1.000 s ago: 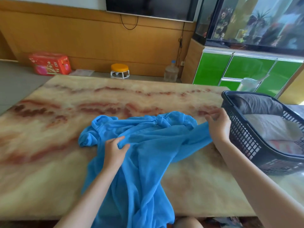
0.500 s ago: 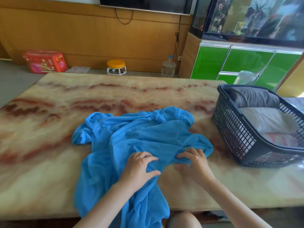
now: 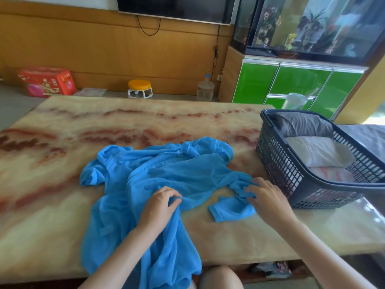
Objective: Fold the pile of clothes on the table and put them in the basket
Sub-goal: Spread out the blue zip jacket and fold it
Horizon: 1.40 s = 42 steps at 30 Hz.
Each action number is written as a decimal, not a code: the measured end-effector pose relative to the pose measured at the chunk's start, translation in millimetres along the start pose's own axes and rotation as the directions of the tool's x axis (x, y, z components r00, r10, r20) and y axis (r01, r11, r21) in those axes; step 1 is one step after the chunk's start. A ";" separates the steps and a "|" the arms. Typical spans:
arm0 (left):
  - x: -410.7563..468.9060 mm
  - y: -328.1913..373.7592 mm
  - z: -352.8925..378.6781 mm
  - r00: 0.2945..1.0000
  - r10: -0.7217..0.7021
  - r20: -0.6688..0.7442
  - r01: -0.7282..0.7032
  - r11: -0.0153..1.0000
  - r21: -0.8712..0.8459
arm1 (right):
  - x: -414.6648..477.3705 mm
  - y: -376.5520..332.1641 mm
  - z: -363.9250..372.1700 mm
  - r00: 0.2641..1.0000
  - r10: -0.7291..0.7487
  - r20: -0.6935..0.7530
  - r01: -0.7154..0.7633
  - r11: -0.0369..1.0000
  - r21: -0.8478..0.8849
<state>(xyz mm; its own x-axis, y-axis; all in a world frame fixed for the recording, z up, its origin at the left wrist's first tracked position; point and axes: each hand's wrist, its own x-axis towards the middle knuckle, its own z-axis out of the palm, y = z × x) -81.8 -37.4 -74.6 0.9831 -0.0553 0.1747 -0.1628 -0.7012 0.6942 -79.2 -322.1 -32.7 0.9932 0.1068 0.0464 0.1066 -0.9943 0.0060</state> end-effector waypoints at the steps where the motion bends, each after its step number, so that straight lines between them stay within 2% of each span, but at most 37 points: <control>1: -0.7 2.4 1.0 1.000 0.005 0.008 -0.005 1.000 0.002 | -2.9 -9.1 5.7 1.000 -0.020 0.001 0.019 0.991 0.132; 2: -1.2 3.6 2.4 1.000 0.018 0.018 -0.018 1.000 0.009 | -4.7 -18.4 12.7 0.999 -0.039 0.024 0.033 0.977 0.211; 4: -2.5 4.2 4.1 0.998 0.047 0.043 -0.048 0.998 0.030 | -6.7 -28.9 29.5 0.993 -0.044 0.106 0.018 0.973 0.231; 7: -6.0 3.6 4.1 0.993 0.053 0.102 -0.056 0.998 0.032 | -11.9 -17.9 31.3 0.993 -0.006 0.117 -0.027 0.962 0.273; 8: -6.5 2.4 4.2 0.992 0.052 0.118 -0.057 0.998 0.038 | -13.7 -8.8 25.1 0.987 0.027 0.159 -0.060 0.977 0.207; 10: -8.7 1.9 3.7 0.988 0.050 0.149 -0.058 0.997 0.056 | -18.8 6.2 4.7 0.966 0.110 0.233 -0.084 0.990 -0.116; 12: -8.6 2.1 4.7 0.987 0.049 0.156 -0.061 0.996 0.071 | -20.2 15.0 -12.1 0.965 0.175 0.193 -0.098 0.931 -0.352; 13: -8.1 2.8 5.6 0.987 0.050 0.154 -0.063 0.995 0.083 | -18.6 14.3 -16.6 0.974 0.159 0.160 -0.090 0.924 -0.372; 14: -7.2 4.3 6.6 0.988 0.051 0.146 -0.066 0.993 0.100 | -14.8 8.8 -20.5 0.981 0.130 0.144 -0.078 0.944 -0.322; 16: -4.3 8.9 9.1 0.990 0.061 0.124 -0.078 0.987 0.143 | -5.0 -6.2 -22.8 0.990 0.083 0.117 -0.075 0.995 -0.072; 18: 0.4 12.4 10.5 0.991 0.068 0.117 -0.088 0.981 0.172 | 13.3 -16.2 -13.3 0.994 0.097 0.054 -0.106 0.973 0.206; 21: 11.6 12.3 10.1 0.992 0.059 0.115 -0.078 0.983 0.169 | 52.2 -20.2 7.5 0.980 0.200 0.014 -0.191 0.910 0.368; 24: 34.0 6.5 7.4 0.992 0.088 0.094 -0.101 0.984 0.145 | 89.3 -17.5 22.8 0.942 0.318 0.107 -0.331 0.832 0.445; 27: 72.2 2.7 3.1 0.994 0.091 0.063 -0.104 0.965 0.242 | 117.8 -17.2 28.4 0.908 0.353 0.226 -0.419 0.759 0.498; 32: 150.0 -11.7 1.9 1.000 0.015 -0.024 -0.007 0.958 0.288 | 162.3 -20.8 37.7 0.845 0.450 0.287 -0.524 0.595 0.609; 35: 190.8 -23.0 6.7 0.999 -0.041 -0.001 0.040 0.951 0.307 | 197.2 -24.1 42.7 0.857 0.433 0.280 -0.505 0.599 0.622; 39: 228.4 -39.5 17.7 0.984 -0.118 0.136 0.062 0.932 0.356 | 251.2 -38.2 44.6 0.889 0.383 0.249 -0.456 0.696 0.554; 41: 240.9 -49.1 24.6 0.980 -0.147 0.130 0.102 0.948 0.300 | 276.9 -50.2 46.3 0.893 0.345 0.289 -0.450 0.669 0.591; 42: 246.2 -52.3 26.0 0.984 -0.154 0.089 0.124 0.952 0.281 | 292.4 -55.3 45.8 0.897 0.335 0.288 -0.439 0.599 0.670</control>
<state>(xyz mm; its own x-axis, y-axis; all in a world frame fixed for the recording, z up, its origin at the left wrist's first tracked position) 170.9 -32.8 -86.1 1.0000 -0.0097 0.0022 -0.0096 -0.8737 0.4863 207.4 -236.0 -65.1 0.9402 -0.2372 -0.2445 -0.3406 -0.6428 -0.6861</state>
